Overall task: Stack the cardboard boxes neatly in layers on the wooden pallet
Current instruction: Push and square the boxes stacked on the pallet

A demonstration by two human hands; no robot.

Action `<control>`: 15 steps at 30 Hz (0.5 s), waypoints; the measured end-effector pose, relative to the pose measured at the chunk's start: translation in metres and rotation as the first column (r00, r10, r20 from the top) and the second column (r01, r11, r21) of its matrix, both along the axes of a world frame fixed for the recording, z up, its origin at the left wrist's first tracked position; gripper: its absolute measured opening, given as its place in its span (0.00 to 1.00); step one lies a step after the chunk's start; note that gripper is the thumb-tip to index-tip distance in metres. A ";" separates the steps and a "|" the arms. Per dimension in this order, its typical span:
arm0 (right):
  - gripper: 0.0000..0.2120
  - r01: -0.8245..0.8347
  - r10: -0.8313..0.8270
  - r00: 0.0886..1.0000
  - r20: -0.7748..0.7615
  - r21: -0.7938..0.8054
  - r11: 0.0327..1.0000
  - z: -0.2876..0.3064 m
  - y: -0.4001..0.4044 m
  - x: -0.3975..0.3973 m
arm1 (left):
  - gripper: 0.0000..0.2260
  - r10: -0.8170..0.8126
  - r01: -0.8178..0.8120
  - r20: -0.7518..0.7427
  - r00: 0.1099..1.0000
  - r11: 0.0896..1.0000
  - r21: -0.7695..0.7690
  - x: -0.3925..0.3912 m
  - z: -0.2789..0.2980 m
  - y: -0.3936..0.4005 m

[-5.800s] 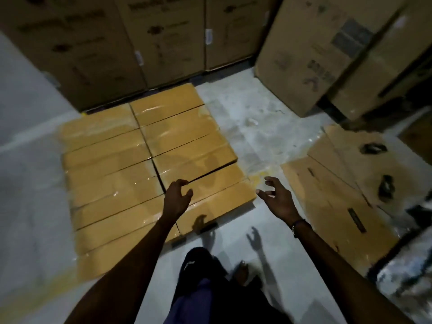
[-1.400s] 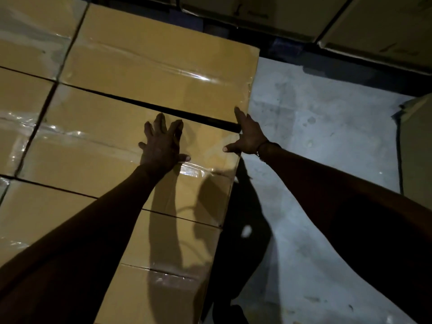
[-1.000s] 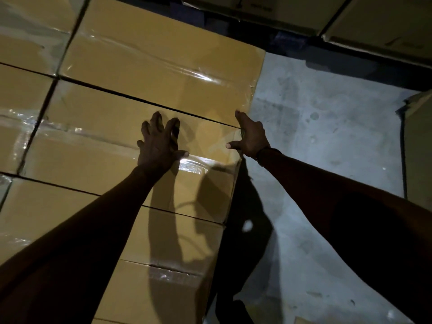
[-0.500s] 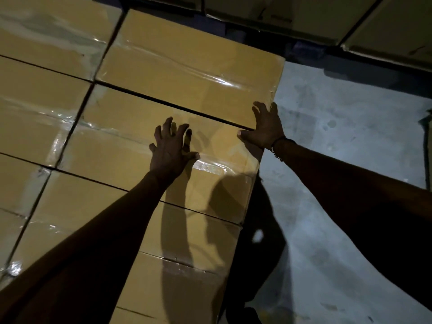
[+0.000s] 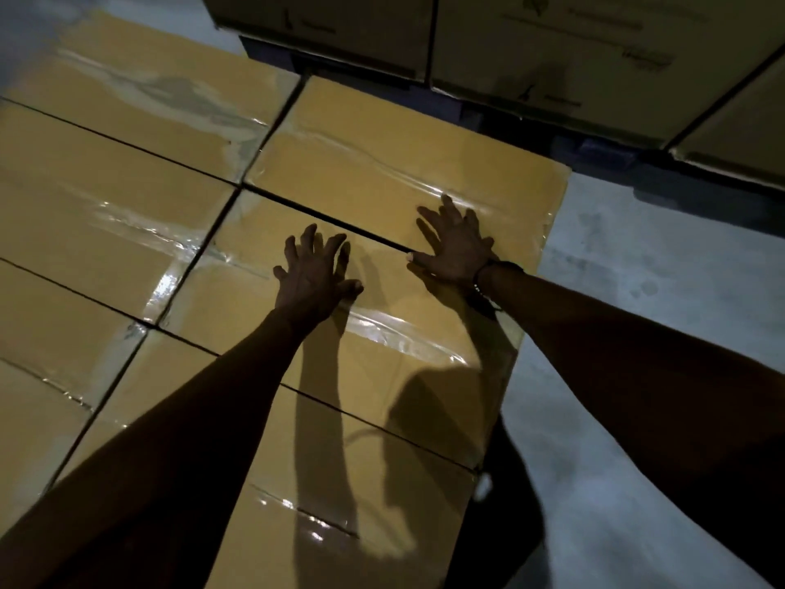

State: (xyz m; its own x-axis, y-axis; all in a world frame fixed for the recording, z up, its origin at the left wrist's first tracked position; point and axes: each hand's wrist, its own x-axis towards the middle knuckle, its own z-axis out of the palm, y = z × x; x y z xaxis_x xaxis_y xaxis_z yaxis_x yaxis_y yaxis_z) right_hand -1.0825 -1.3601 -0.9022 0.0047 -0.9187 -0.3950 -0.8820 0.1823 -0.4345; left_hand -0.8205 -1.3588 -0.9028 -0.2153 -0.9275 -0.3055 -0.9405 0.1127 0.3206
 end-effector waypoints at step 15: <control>0.26 -0.049 0.050 0.989 -0.136 0.012 0.999 -0.041 -0.034 0.038 | 0.35 -0.051 0.050 0.117 0.992 0.999 0.012 0.009 -0.028 -0.078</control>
